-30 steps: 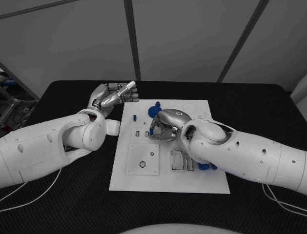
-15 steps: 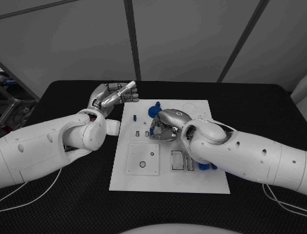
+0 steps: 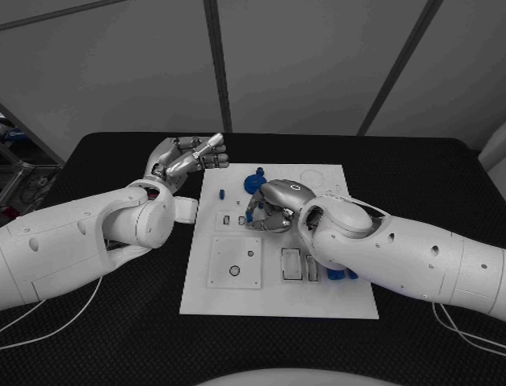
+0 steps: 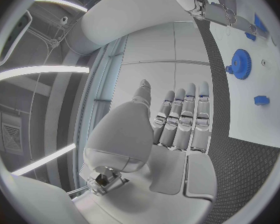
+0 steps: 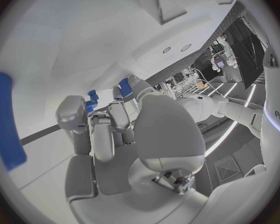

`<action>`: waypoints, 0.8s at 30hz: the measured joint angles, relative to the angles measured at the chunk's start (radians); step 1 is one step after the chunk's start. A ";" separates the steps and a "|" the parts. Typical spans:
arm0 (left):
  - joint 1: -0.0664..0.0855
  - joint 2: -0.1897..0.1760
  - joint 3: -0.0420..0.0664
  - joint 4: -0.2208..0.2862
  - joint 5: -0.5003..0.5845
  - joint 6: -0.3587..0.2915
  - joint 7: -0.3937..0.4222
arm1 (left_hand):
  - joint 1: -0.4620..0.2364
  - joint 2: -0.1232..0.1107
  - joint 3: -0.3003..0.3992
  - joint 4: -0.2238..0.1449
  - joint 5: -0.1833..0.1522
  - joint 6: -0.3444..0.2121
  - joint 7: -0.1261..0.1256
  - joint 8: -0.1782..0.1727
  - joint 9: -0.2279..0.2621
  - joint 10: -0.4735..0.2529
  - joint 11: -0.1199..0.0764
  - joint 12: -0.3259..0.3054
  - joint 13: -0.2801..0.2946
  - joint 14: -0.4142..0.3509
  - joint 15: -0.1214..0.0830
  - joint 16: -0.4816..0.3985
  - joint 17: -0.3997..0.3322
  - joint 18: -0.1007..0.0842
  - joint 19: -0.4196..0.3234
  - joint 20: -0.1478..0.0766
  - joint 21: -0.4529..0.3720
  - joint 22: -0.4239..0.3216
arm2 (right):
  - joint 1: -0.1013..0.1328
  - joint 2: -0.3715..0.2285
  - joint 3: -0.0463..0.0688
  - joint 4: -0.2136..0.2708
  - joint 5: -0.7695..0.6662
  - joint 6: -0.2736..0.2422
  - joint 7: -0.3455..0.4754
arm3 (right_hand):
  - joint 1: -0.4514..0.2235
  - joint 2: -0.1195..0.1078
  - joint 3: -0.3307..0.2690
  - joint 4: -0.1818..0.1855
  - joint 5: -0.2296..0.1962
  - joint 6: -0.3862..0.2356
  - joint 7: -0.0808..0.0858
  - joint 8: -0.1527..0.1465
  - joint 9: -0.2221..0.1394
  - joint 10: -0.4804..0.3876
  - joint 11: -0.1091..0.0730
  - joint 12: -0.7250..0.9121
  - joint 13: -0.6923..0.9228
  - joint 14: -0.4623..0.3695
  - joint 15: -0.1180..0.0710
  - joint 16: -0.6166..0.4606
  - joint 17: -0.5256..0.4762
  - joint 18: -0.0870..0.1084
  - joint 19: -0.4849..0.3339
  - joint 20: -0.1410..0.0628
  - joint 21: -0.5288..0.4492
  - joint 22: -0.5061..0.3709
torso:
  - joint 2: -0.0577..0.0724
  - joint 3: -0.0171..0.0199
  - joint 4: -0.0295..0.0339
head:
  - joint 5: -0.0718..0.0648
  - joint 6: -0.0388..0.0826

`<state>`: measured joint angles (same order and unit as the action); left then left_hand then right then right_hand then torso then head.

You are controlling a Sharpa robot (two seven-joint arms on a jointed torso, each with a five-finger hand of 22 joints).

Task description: Assemble the parts on the task board

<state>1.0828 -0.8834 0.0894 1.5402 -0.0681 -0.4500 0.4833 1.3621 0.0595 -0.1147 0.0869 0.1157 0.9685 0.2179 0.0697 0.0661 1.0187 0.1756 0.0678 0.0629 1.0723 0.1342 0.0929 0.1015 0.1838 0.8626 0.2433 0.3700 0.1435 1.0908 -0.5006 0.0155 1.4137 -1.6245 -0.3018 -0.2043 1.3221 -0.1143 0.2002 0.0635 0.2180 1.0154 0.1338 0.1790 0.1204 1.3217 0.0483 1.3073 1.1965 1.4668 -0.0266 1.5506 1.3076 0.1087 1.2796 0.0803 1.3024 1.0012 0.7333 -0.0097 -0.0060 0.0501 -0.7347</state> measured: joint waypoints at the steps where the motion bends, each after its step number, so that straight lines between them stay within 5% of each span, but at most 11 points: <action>1: 0.000 0.000 0.000 0.000 0.000 0.000 0.000 | 0.000 0.000 0.000 0.000 0.000 0.000 0.000 0.000 0.000 0.000 0.000 0.000 0.000 0.000 0.000 0.000 0.000 0.000 0.000 0.000 0.000 0.000 | 0.000 0.000 0.000 0.000 0.000 0.000 0.000 | 0.000 0.000 -0.001 0.001 0.000 0.000 0.000 0.000 0.000 0.000 0.000 0.000 0.000 0.000 0.000 0.000 0.000 0.000 -0.002 0.002 0.000 0.000 | 0.000 0.0000 0.0000 | 0.000 0.000; 19: 0.000 0.001 0.000 -0.001 0.000 0.000 -0.001 | 0.000 0.000 0.000 0.000 0.000 0.000 0.000 0.000 0.000 0.000 0.000 0.000 0.000 0.000 0.000 0.000 0.000 0.000 0.000 0.000 0.000 -0.001 | -0.001 -0.001 -0.001 0.000 -0.001 0.000 -0.003 | -0.014 -0.014 -0.019 0.014 -0.006 -0.047 0.014 -0.020 -0.003 -0.021 0.014 -0.018 -0.020 0.000 0.007 0.000 0.000 0.000 -0.011 0.011 -0.011 -0.017 | 0.000 0.0002 0.0000 | 0.000 -0.001; 24: 0.000 0.002 0.000 -0.001 0.000 0.000 -0.002 | 0.000 0.000 0.000 0.000 0.000 0.000 0.000 0.000 0.000 0.000 0.000 0.000 0.000 0.000 0.000 0.000 0.000 0.000 0.000 0.000 0.000 -0.001 | -0.003 -0.001 -0.003 0.000 -0.001 0.001 -0.006 | -0.022 -0.033 -0.078 0.056 -0.006 -0.125 0.033 -0.044 -0.018 -0.052 0.034 -0.035 -0.047 -0.002 0.027 0.000 0.000 0.000 -0.021 0.022 -0.018 -0.027 | 0.000 0.0004 0.0000 | -0.001 -0.002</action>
<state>1.0827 -0.8818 0.0894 1.5389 -0.0681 -0.4499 0.4817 1.3621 0.0595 -0.1147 0.0869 0.1157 0.9685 0.2179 0.0697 0.0661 1.0188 0.1756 0.0678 0.0629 1.0723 0.1342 0.0929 0.1013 0.1839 0.8626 0.2433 0.3700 0.1427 1.0878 -0.5018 0.0130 1.4136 -1.6253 -0.3004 -0.2104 1.3003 -0.1474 0.1224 0.1193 0.2118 0.8904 0.1667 0.1351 0.1021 1.2699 0.0821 1.2723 1.1496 1.4649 0.0002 1.5506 1.3074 0.1086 1.2585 0.1024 1.2845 0.9740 0.7334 -0.0093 -0.0060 0.0491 -0.7366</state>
